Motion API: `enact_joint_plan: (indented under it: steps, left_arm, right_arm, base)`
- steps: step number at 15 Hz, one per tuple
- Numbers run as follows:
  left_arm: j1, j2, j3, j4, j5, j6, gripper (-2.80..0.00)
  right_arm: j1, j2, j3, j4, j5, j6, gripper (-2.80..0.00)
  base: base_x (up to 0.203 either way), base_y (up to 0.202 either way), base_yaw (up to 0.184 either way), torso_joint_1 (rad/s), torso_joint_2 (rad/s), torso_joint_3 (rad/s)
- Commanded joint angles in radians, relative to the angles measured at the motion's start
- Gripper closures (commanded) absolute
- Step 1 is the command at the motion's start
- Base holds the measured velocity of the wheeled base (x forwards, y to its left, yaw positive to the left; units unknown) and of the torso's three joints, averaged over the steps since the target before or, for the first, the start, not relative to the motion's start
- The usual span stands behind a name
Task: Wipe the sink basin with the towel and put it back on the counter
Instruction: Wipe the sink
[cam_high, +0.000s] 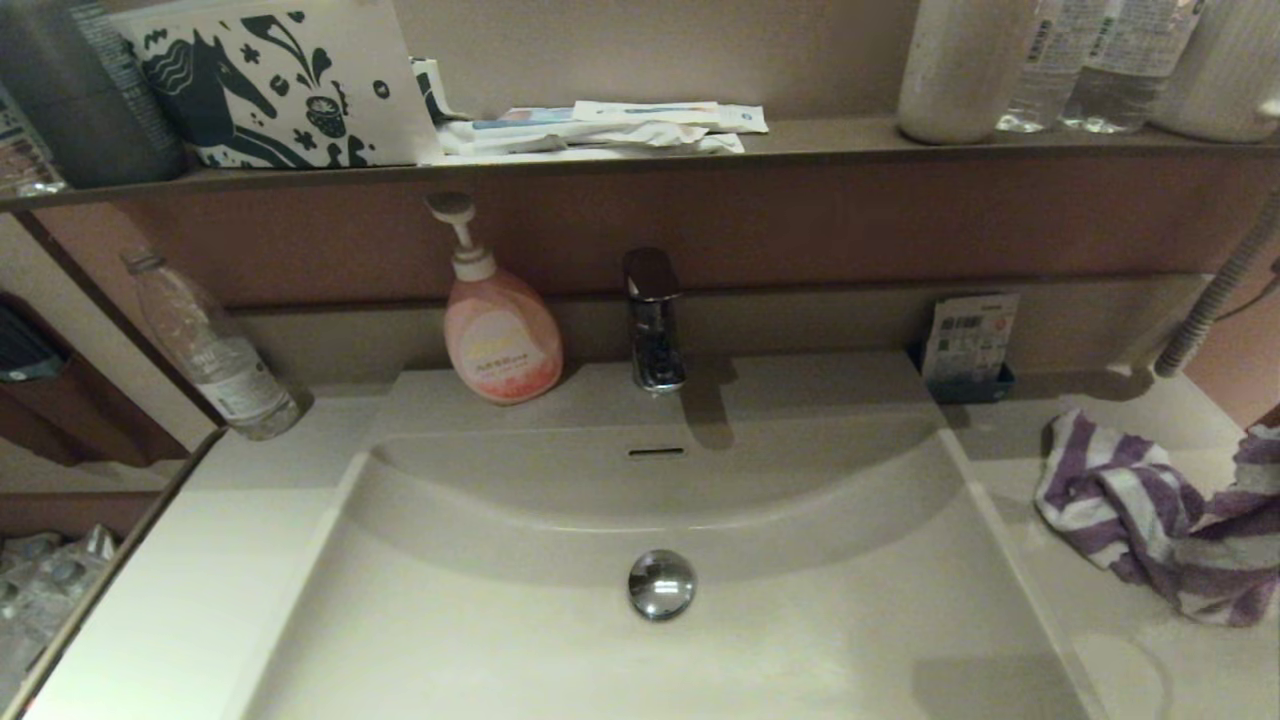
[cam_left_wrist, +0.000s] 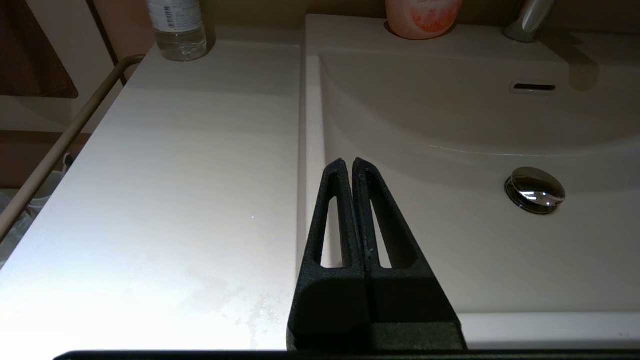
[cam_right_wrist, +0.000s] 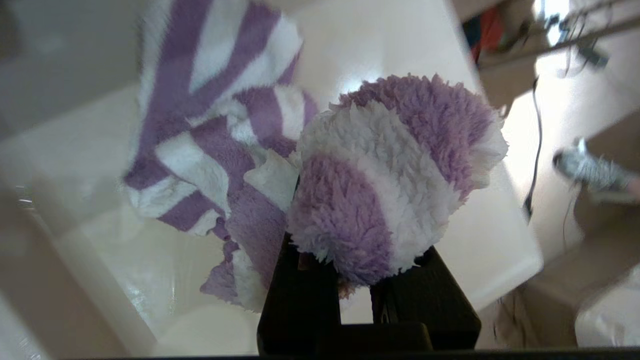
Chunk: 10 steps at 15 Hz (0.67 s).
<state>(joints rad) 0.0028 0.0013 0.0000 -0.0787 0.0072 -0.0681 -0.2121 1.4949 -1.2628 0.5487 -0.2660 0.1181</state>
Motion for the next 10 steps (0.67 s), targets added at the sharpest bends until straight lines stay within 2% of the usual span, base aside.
enact_joint_plan:
  steps: [1,4,6,7,10]
  left_arm:
    - [0.000,0.000,0.000,-0.001,0.000,-0.001,0.00]
    - [0.000,0.000,0.000,-0.001,0.000,-0.001,0.00]
    - [0.000,0.000,0.000,-0.001,0.000,-0.001,0.00]
    - [0.000,0.000,0.000,-0.001,0.000,-0.001,0.00]
    - [0.000,0.000,0.000,-0.001,0.000,-0.001,0.00]
  right_arm:
    - [0.002,0.086,-0.003,0.006,-0.001,0.010,0.00]
    - [0.007,0.157,-0.023,0.002,0.010,0.083,0.00]
    - [0.013,0.163,-0.031,0.000,0.022,0.087,0.00]
    - [0.013,0.160,-0.033,0.002,0.022,0.087,-2.80]
    - [0.010,0.113,-0.034,0.015,0.017,0.086,-2.80]
  base:
    - [0.000,0.000,0.000,0.000,0.00,0.000]
    - [0.000,0.000,0.000,0.000,0.00,0.000]
    - [0.000,0.000,0.000,0.000,0.00,0.000]
    - [0.000,0.000,0.000,0.000,0.00,0.000]
    - [0.000,0.000,0.000,0.000,0.00,0.000]
